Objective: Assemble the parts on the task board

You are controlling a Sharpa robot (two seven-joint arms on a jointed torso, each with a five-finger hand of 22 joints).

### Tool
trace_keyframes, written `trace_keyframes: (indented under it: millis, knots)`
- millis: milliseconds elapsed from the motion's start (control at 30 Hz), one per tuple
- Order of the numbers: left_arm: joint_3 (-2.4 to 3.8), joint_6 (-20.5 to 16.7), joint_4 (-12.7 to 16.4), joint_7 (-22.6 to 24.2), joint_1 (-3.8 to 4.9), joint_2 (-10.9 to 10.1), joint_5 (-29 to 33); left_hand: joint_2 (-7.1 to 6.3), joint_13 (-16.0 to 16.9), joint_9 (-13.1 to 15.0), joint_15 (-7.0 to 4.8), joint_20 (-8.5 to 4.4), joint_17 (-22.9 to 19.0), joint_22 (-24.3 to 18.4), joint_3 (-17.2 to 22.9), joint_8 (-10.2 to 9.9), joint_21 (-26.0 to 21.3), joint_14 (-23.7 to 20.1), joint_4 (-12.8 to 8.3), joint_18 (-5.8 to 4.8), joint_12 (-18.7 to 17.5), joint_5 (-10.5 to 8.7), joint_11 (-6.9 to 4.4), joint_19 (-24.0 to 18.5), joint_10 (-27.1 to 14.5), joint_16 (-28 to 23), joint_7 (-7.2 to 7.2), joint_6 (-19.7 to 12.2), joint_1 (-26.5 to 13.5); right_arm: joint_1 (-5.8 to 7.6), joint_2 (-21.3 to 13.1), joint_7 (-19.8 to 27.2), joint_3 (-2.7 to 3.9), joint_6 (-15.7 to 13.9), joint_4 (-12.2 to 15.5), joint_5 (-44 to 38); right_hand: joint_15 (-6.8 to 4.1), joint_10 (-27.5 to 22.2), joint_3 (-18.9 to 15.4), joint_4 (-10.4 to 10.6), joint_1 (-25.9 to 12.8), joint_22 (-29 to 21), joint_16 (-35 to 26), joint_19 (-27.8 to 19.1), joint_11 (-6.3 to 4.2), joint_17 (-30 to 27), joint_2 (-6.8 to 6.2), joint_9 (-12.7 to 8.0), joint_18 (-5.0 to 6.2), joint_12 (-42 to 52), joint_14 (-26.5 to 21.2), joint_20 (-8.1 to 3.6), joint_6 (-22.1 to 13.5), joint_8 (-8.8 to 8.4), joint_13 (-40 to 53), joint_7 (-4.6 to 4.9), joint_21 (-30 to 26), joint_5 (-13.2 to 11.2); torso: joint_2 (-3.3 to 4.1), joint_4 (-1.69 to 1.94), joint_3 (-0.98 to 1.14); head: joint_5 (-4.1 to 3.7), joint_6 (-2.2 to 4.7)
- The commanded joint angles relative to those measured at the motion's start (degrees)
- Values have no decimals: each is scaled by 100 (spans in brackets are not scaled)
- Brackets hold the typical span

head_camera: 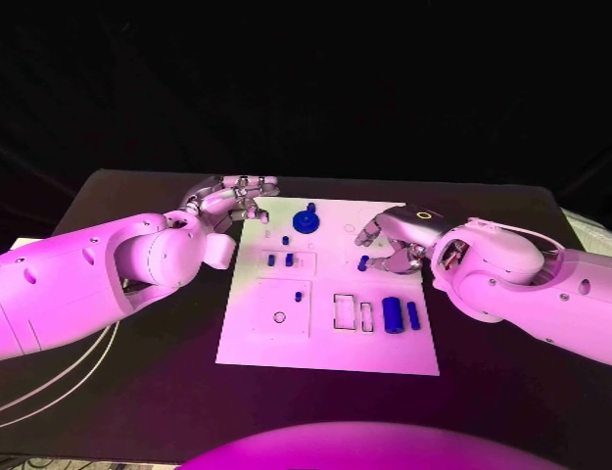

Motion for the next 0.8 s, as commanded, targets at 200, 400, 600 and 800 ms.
trace_keyframes:
  millis: [200,400,600,800]
  knots:
    - [2,115,8,20,-4,11,13,47,-5,-7,-13,1,-5,-5,-35,26,-17,-41,-5,62,34,12,-9,-32,-30,-32,23,-27,22,-12,117,-35,-20,476,-125,-255,-29,114,-45,13,111,-4,-26,67,-13,-34,102,-4,65,107,17,-14,107,22,16,22,-36,18,0,5,-6,2,-10]
    - [2,121,9,17,-5,11,13,47,-5,-7,-13,1,-5,-5,-35,26,-17,-41,-5,62,34,12,-9,-32,-30,-32,23,-27,22,-27,244,-33,-35,528,-237,-262,-63,410,32,47,142,83,-22,128,-55,-47,226,7,48,247,22,-43,276,53,13,42,20,-12,-1,9,-8,2,-15]
    - [2,121,9,14,-5,8,13,47,-5,-7,-13,1,-5,-5,-35,26,-17,-41,-5,62,34,12,-9,-32,-30,-32,23,-27,22,-35,307,-57,-44,563,-313,-260,-115,736,169,67,174,237,65,203,-118,44,319,39,22,326,53,-86,518,122,10,12,121,-83,-2,3,-7,4,-27]
    - [2,129,11,7,-6,8,13,47,-5,-7,-13,1,-5,-5,-35,26,-17,-41,-5,62,34,12,-9,-32,-30,-32,23,-27,22,-49,359,-117,-50,529,-360,-328,-169,987,343,43,262,421,189,282,-183,175,433,77,-9,340,94,-137,729,200,15,-32,247,-252,-2,2,-4,2,-38]
